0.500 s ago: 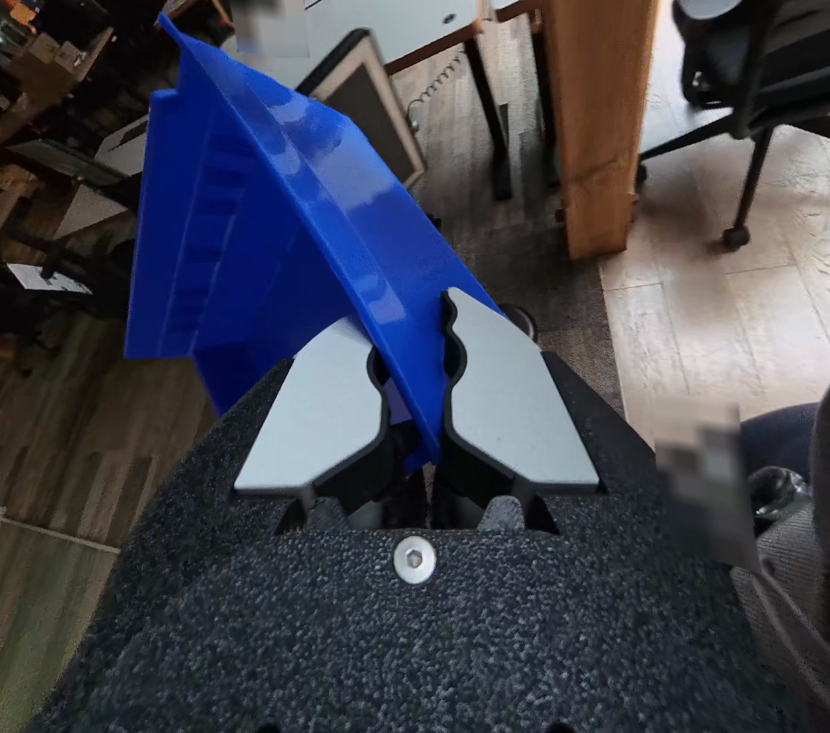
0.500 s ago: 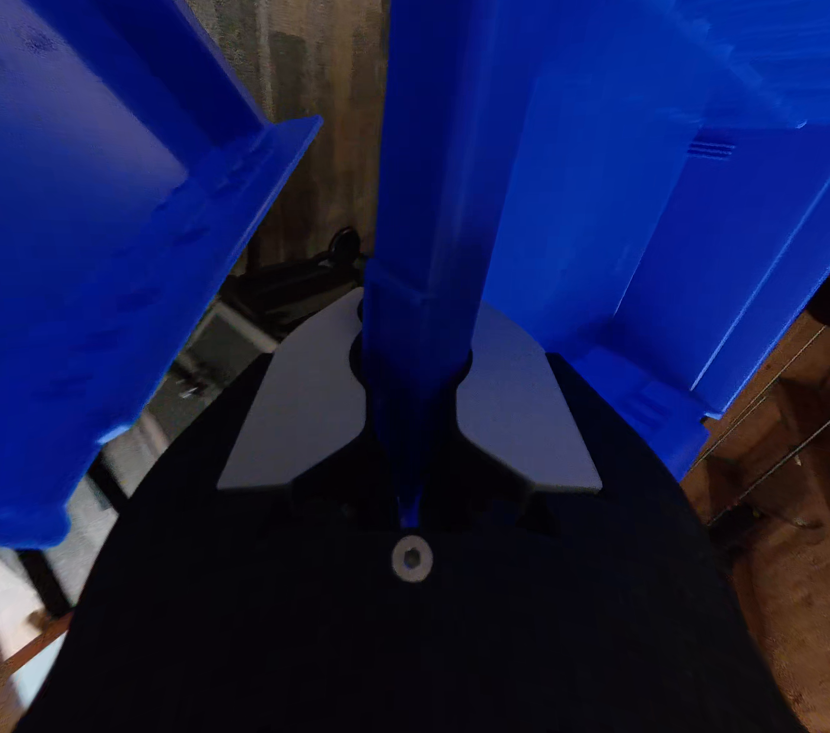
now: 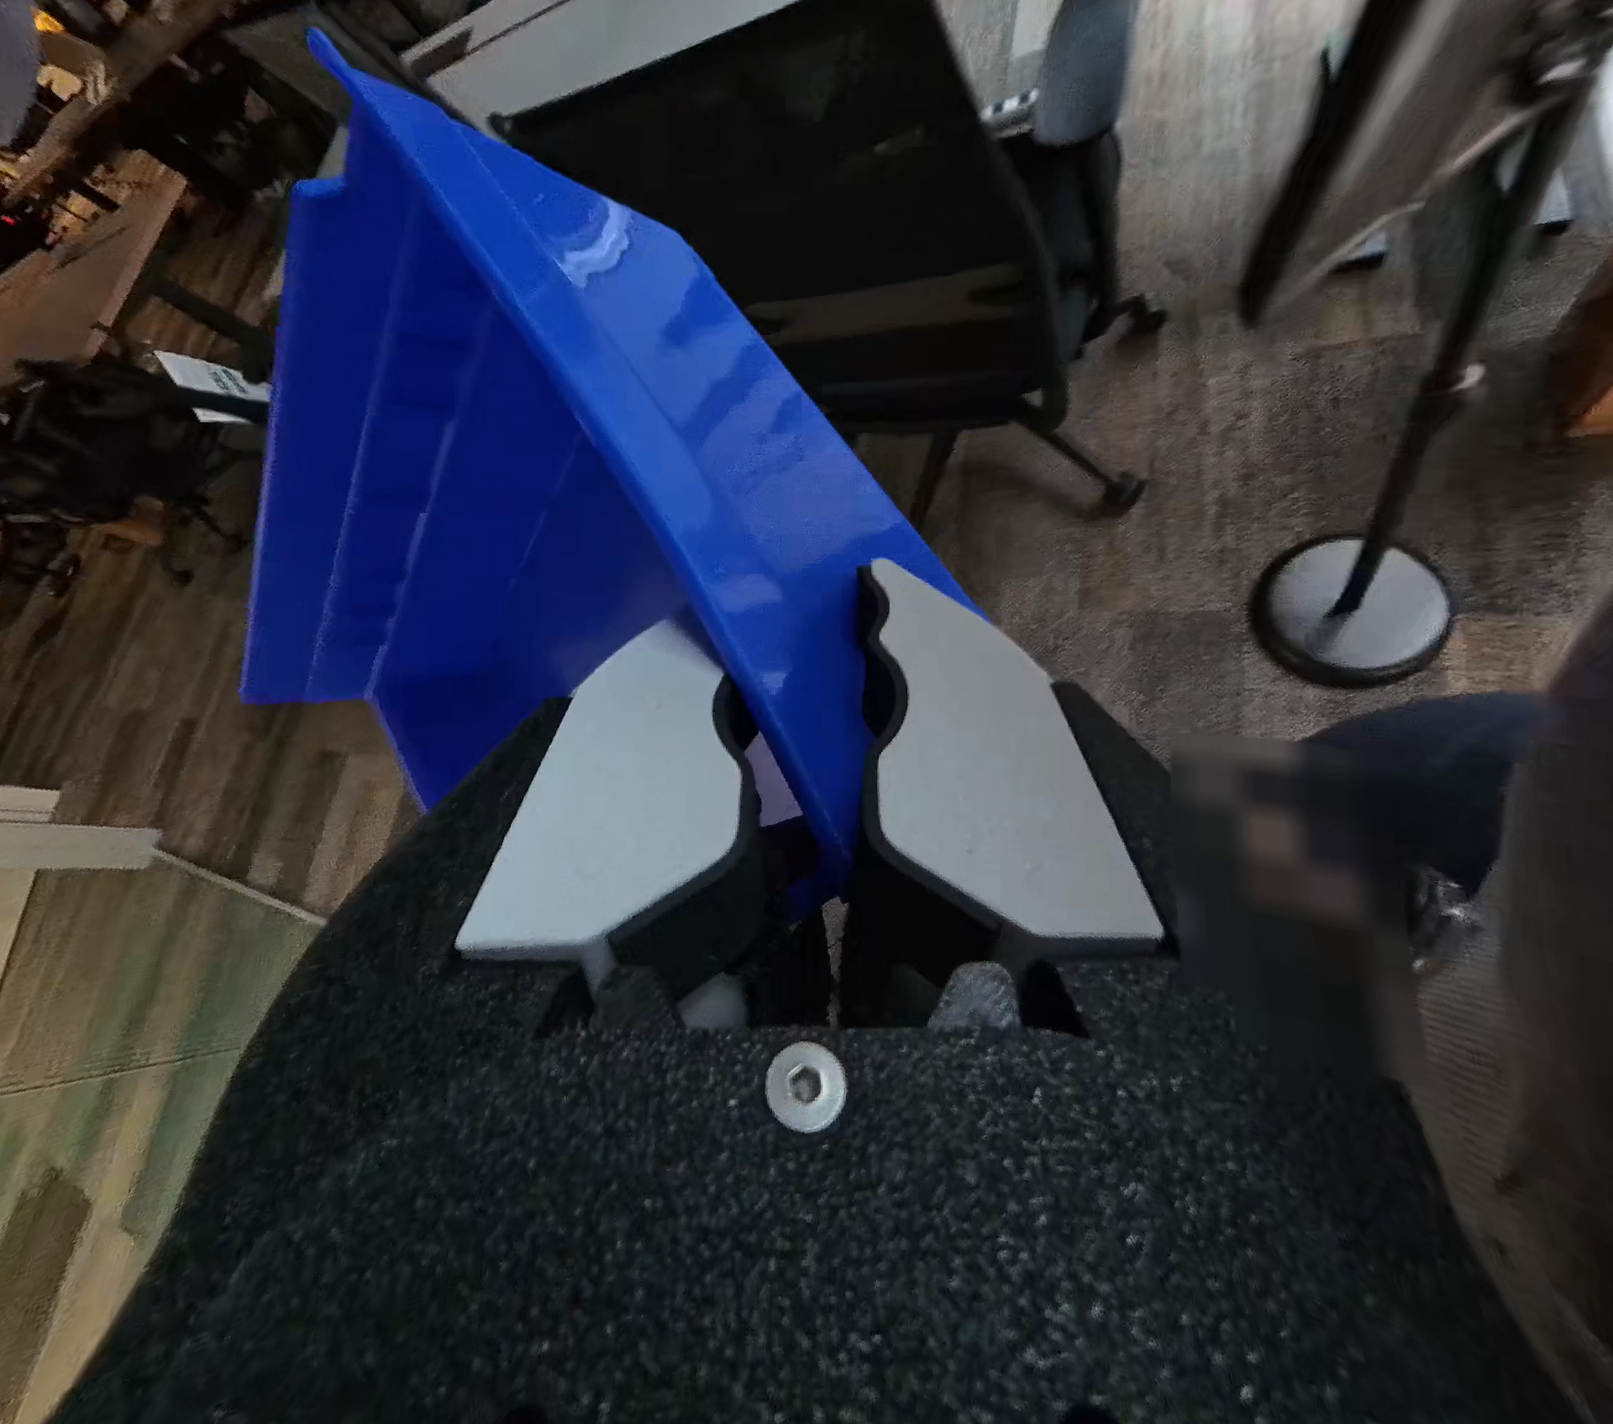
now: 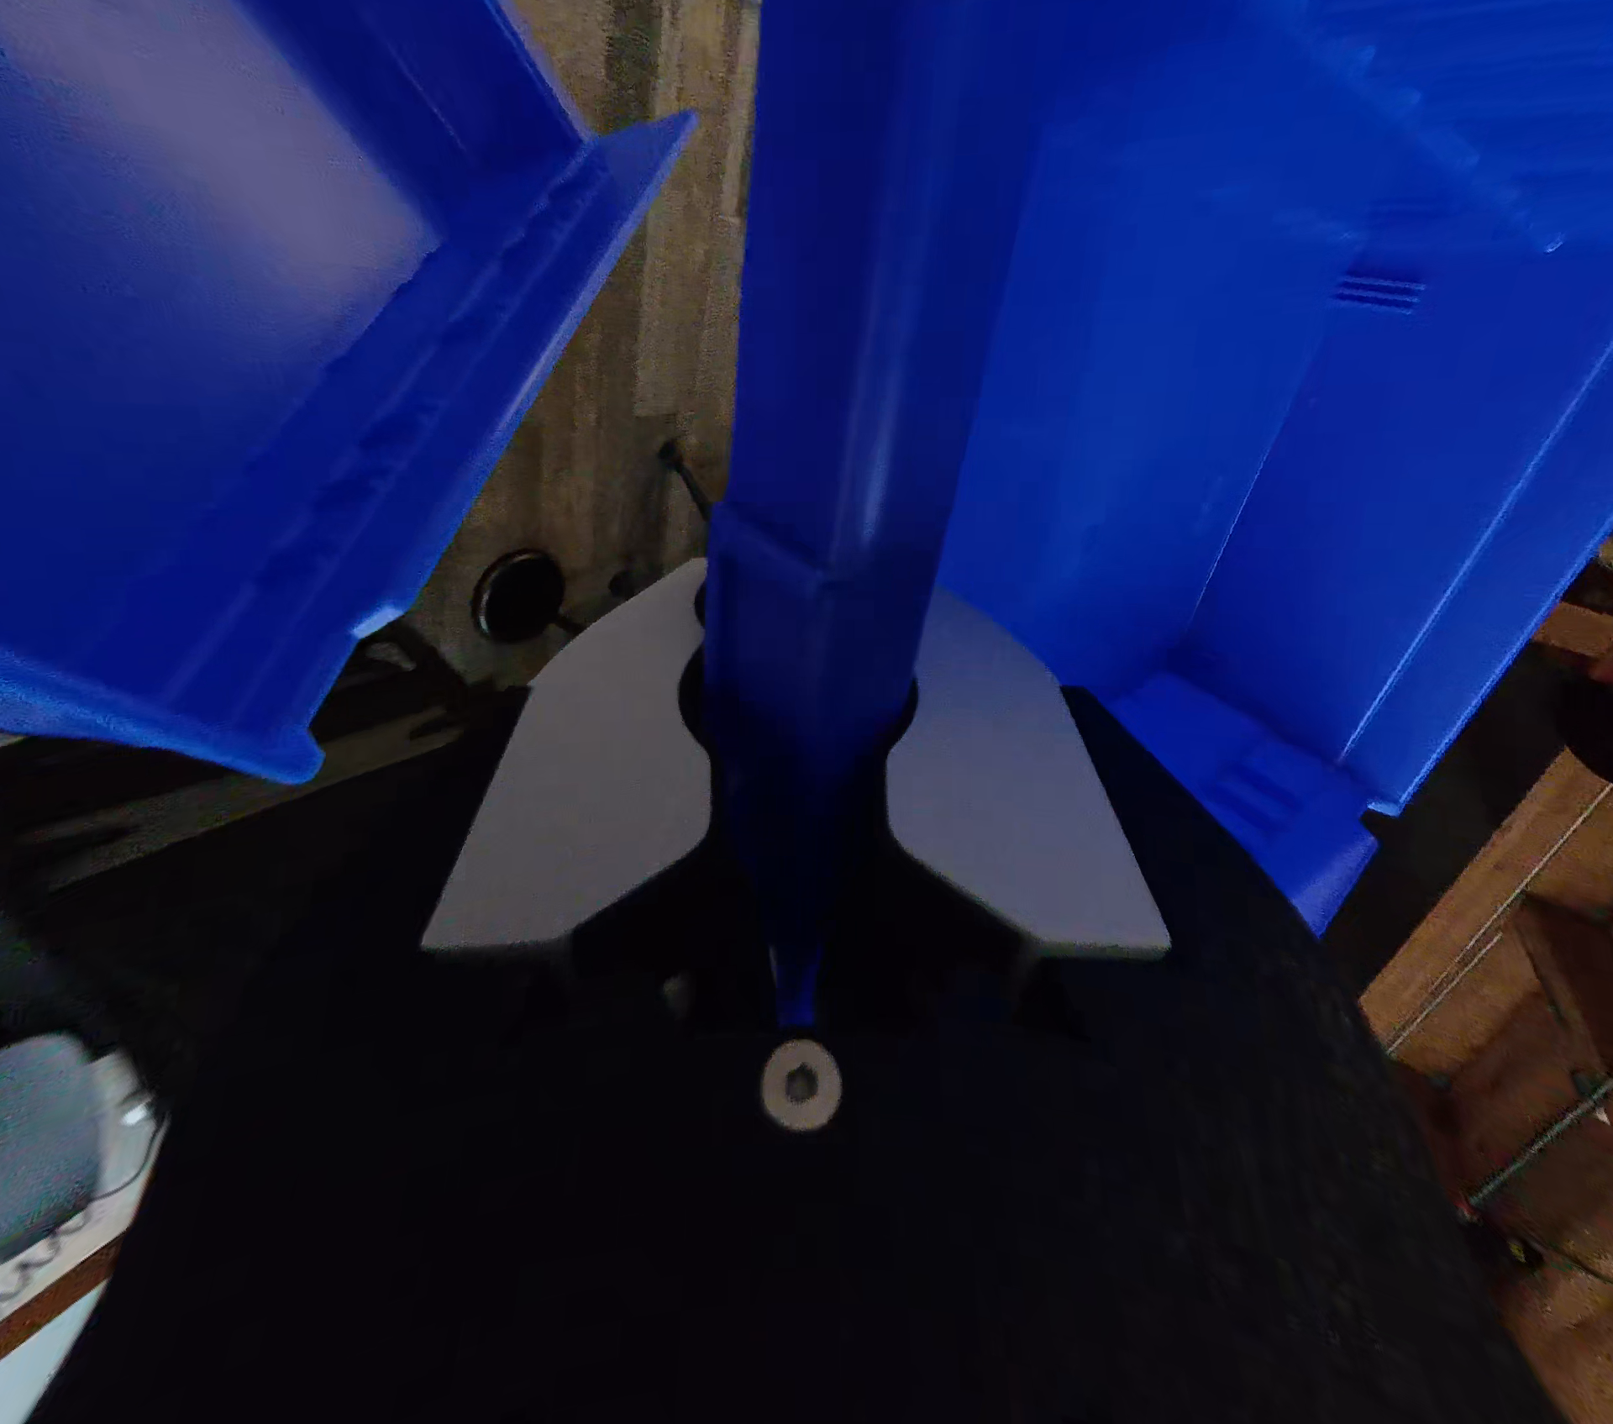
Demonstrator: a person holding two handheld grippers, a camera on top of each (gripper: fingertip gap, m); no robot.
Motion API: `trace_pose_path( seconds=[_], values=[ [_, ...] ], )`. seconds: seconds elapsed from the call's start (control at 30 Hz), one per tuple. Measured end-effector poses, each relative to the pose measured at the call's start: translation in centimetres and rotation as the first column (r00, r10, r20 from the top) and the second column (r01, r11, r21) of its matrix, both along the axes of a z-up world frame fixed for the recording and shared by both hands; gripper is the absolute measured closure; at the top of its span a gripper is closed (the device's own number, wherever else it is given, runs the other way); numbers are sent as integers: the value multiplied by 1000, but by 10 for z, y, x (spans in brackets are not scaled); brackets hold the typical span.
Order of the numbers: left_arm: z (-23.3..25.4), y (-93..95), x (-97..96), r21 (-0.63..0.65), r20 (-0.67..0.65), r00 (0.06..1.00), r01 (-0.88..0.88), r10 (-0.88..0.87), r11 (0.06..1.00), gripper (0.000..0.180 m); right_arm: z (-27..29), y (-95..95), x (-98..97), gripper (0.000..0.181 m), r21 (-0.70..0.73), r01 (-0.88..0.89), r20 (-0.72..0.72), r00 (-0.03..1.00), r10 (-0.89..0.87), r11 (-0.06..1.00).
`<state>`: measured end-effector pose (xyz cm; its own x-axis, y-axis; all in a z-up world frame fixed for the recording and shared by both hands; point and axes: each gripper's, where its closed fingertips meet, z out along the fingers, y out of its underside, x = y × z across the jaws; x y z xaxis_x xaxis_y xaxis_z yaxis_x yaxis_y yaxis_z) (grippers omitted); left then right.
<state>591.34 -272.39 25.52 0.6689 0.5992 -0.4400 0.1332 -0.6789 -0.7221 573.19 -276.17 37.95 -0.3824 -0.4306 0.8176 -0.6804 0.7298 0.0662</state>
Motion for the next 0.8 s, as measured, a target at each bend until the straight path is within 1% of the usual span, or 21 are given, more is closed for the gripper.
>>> trace_pose_path(
  seconds=[0.07,0.2,0.27,0.43,0.53,0.6,0.63,0.73,0.8],
  values=[
    [6,-37,-66,22,18,1000,-22,22,1000,162,0,-28,-61,151,0,-5,2,1000,5,1000],
    [17,-104,-179,7,-10,998,-69,69,998,162,5,-92,-178,150,-1,-1,14,1000,1,1000],
    [22,-134,-235,23,-18,996,-87,88,996,162,2,-132,-244,150,-6,-3,23,1000,3,1000],
    [9,-213,-386,9,-62,997,-38,38,999,162,-2,-214,-383,150,-32,4,6,1000,-4,999],
    [5,-266,-477,-4,-56,998,2,-3,1000,162,-3,-260,-476,151,-43,50,-12,999,-51,998],
    [12,-298,-538,16,-43,999,21,-20,1000,162,-1,-282,-532,151,-36,94,-2,996,-94,995],
    [17,-311,-566,21,-57,998,33,-32,999,161,1,-290,-558,151,-40,115,6,993,-115,993],
    [19,-350,-643,-14,-68,994,85,-86,996,161,4,-310,-644,150,-59,181,12,984,-180,982],
    [17,-377,-693,-4,-58,992,111,-111,994,161,4,-316,-701,150,-62,242,15,970,-242,968]
  ],
)
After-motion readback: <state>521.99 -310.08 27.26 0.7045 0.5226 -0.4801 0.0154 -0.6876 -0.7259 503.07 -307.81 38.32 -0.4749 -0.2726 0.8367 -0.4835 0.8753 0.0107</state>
